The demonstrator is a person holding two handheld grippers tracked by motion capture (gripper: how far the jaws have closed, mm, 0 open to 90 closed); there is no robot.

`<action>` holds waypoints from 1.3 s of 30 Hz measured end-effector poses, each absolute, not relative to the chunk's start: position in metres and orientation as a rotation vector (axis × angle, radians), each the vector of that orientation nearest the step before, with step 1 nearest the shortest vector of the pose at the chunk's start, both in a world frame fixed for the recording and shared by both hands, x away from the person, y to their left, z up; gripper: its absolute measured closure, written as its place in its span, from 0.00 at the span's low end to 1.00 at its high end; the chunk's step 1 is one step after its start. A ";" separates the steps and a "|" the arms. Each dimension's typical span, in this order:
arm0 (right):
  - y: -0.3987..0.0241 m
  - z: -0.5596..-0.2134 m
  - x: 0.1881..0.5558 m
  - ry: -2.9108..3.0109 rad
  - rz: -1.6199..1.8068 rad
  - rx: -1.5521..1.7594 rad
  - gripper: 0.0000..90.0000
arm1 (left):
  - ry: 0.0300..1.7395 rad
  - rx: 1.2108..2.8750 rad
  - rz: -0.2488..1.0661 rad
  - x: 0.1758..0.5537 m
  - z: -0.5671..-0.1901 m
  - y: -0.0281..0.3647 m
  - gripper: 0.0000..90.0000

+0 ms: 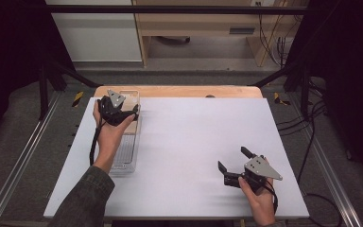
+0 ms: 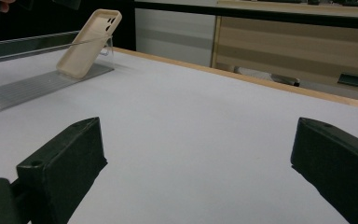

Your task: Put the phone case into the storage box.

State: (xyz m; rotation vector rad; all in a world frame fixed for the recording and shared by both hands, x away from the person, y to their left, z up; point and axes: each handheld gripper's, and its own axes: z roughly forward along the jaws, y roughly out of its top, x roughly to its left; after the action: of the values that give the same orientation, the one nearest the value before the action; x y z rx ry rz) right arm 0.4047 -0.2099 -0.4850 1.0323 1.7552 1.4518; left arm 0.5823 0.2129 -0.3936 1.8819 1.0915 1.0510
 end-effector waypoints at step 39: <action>-0.210 -0.485 0.404 1.754 1.458 1.036 0.03 | 0.750 2.010 1.032 0.522 -0.385 0.165 0.05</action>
State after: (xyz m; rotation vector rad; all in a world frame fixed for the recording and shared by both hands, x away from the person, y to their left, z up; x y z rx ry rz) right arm 0.4037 -0.2101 -0.4846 1.0356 1.7539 1.4575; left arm 0.5217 0.1647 -0.3850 2.0103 0.7497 1.0319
